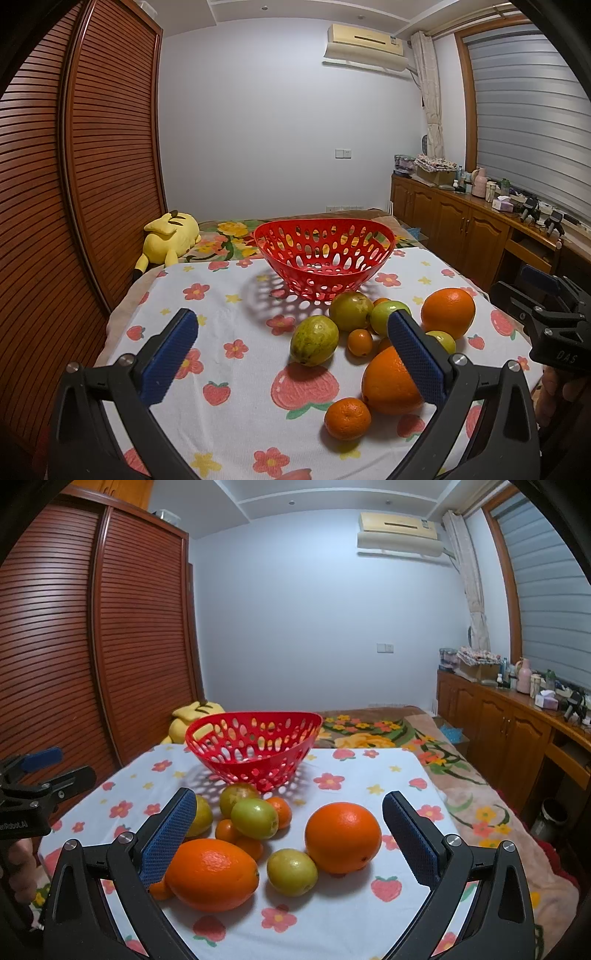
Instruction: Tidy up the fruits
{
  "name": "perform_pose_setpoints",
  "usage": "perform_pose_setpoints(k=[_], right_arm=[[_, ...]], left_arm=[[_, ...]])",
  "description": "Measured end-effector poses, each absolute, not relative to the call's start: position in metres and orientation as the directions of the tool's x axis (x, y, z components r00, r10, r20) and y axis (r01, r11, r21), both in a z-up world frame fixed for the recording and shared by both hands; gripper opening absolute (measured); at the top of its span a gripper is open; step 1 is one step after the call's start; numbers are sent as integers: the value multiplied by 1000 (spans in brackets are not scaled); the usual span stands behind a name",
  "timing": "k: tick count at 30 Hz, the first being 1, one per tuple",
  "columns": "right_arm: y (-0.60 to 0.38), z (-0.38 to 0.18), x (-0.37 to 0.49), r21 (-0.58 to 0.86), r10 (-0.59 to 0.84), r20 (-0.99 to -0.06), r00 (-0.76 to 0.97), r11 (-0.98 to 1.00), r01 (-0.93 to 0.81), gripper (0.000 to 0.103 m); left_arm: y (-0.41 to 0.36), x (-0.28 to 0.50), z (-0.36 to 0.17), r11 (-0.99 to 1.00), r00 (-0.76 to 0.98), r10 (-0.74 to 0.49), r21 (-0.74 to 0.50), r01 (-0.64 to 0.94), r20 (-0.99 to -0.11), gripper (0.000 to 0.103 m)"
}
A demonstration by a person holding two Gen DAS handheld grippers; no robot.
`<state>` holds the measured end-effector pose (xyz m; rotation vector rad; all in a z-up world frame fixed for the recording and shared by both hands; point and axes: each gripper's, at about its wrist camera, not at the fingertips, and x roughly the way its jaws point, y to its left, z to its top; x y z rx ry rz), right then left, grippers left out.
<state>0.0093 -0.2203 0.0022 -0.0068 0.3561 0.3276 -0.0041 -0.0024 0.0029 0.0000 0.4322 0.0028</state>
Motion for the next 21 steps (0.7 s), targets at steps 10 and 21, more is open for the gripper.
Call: perform_pose_setpoints(k=[10,21], right_arm=[[-217,3,7,50,316,-342,885,947,-318,103],[-216,3,7,50,315,-341,886,947,-318,103]], left_arm=[[-3,-5,3,1000,909,2,0,-3,-417,103],[-2,-6,4,1000,910,2,-1,-3,-415,103]])
